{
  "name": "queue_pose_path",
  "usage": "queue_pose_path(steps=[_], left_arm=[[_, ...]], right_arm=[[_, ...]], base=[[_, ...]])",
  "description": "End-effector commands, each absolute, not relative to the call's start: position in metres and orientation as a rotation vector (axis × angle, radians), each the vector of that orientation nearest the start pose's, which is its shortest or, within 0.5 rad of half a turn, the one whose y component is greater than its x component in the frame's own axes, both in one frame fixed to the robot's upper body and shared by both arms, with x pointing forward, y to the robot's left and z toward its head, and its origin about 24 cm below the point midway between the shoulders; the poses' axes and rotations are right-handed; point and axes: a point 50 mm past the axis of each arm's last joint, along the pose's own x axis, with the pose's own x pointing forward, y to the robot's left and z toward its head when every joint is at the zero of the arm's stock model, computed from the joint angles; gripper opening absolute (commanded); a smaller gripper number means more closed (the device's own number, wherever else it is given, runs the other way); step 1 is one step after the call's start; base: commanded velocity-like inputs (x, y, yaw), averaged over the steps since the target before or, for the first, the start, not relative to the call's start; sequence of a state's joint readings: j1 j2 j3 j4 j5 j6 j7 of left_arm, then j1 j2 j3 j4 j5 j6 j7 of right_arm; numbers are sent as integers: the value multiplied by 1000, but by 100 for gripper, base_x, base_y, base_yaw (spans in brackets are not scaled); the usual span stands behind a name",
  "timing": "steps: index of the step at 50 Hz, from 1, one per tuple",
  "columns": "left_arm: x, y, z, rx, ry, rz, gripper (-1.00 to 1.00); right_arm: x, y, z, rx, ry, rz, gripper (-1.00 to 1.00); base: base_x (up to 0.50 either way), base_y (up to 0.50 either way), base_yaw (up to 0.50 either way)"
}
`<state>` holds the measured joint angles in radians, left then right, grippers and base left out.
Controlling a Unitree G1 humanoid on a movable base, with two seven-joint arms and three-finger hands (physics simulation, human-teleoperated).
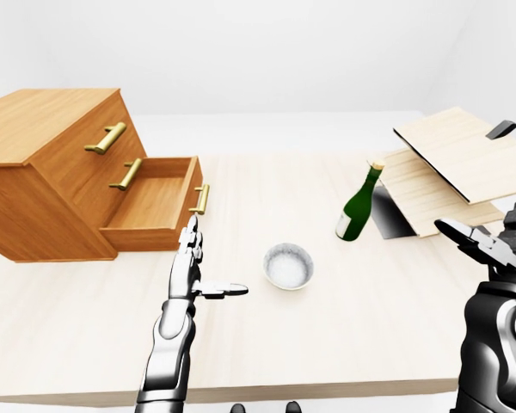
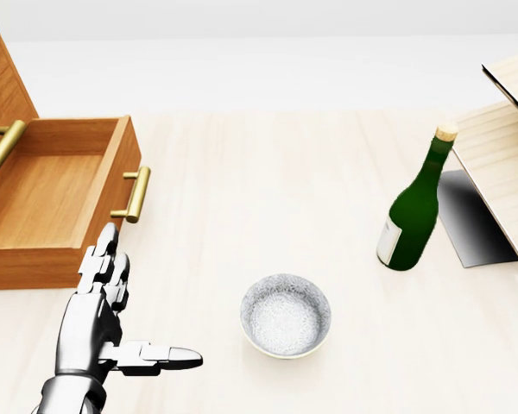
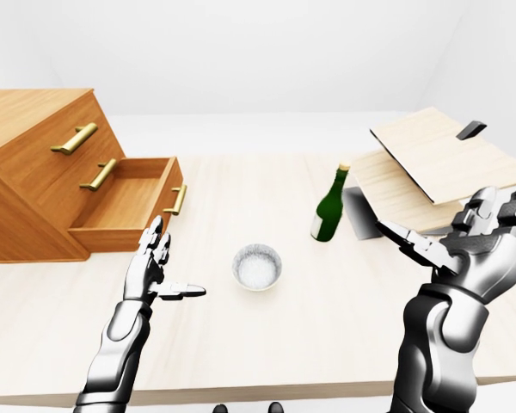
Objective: Close the bottom drawer of the cabinet.
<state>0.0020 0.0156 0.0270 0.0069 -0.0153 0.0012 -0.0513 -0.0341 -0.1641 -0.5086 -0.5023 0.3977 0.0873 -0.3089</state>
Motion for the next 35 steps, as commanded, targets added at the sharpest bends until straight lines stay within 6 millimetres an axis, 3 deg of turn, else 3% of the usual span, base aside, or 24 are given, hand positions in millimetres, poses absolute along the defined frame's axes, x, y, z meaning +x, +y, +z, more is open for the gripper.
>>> queue_pose_path(steps=[1,17,23,30,35], left_arm=[[254,156,40,2,10,-23,100],[255,155,38,4,12,-24,100],[283,162,31,22,34,14,100],[318,164,40,35,31,28,100],[328,161,43,57,38,23,100]], right_arm=[[203,-281,172,205,-539,-618,100],[203,-282,171,190,-535,-633,100],[204,-281,171,188,-533,-620,100],[205,-280,165,192,-511,-609,100],[203,-280,172,196,-539,-606,100]], base=[[25,0,0],[15,0,0],[0,0,0],[0,0,0],[0,0,0]])
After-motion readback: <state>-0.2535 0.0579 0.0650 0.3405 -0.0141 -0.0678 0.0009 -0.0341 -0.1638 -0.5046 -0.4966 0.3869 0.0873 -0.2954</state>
